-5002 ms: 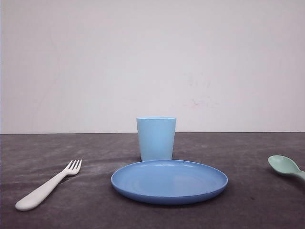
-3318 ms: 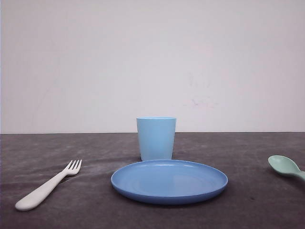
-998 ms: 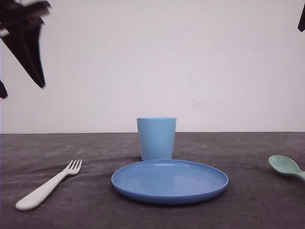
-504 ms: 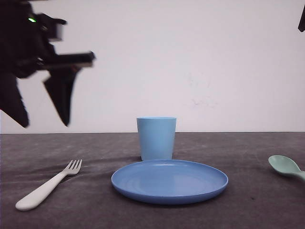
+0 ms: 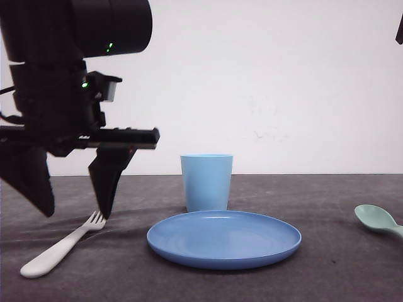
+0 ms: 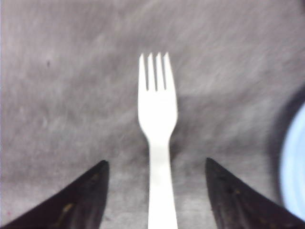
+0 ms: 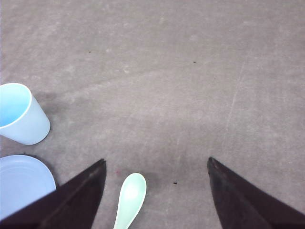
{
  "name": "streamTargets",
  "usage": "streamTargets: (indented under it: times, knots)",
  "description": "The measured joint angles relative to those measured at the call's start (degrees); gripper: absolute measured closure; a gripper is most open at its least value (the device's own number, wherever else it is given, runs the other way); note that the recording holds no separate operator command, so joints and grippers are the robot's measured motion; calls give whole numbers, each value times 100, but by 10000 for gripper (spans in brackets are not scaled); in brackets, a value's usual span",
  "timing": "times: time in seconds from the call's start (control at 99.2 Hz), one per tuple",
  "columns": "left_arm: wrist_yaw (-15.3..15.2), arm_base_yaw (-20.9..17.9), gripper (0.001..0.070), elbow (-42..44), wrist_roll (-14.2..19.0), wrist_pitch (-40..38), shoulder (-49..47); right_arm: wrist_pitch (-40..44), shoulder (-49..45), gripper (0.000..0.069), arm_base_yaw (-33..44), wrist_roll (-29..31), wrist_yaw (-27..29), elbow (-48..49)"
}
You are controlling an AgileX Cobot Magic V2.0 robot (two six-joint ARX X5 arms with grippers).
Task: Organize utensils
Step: 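Lower the left gripper over the white fork, then close the left gripper on the white fork handle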
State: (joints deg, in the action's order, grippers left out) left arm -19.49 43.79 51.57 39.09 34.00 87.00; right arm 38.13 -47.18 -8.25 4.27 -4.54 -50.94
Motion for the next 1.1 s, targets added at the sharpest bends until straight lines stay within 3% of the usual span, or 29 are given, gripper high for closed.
streamTargets:
  times: [0.494, 0.847, 0.998, 1.099]
  knots:
    - [63, 0, 465, -216, 291, -363, 83, 4, 0, 266, 0, 0, 2, 0]
    - [144, 0, 482, -214, 361, -424, 291, 31, 0, 266, 0, 0, 2, 0]
    - [170, 26, 598, -214, 367, -522, 302, 33, 0, 266, -2, 0, 2, 0]
    - [160, 26, 627, -214, 378, -549, 306, 35, 0, 266, 0, 0, 2, 0]
